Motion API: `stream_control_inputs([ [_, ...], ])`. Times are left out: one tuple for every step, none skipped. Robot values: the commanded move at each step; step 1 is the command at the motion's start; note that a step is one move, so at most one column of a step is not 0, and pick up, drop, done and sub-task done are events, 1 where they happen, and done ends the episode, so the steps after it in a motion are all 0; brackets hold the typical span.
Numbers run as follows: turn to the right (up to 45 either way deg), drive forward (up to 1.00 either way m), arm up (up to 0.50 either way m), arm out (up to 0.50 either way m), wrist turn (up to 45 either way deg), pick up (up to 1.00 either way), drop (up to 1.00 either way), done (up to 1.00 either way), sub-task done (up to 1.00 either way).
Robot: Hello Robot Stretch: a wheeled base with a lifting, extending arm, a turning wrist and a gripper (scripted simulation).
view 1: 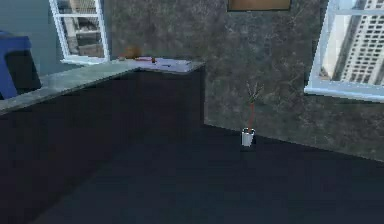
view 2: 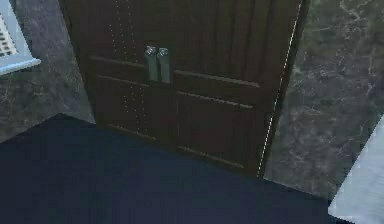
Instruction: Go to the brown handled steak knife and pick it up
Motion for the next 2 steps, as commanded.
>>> stream_control_inputs([
  [0.0, 1.0, 0.0, 0.0, 0.0, 0.0, 0.0, 0.0, 0.0],
  [3.0, 0.0, 0.0, 0.0, 0.0, 0.0, 0.0, 0.0, 0.0],
])
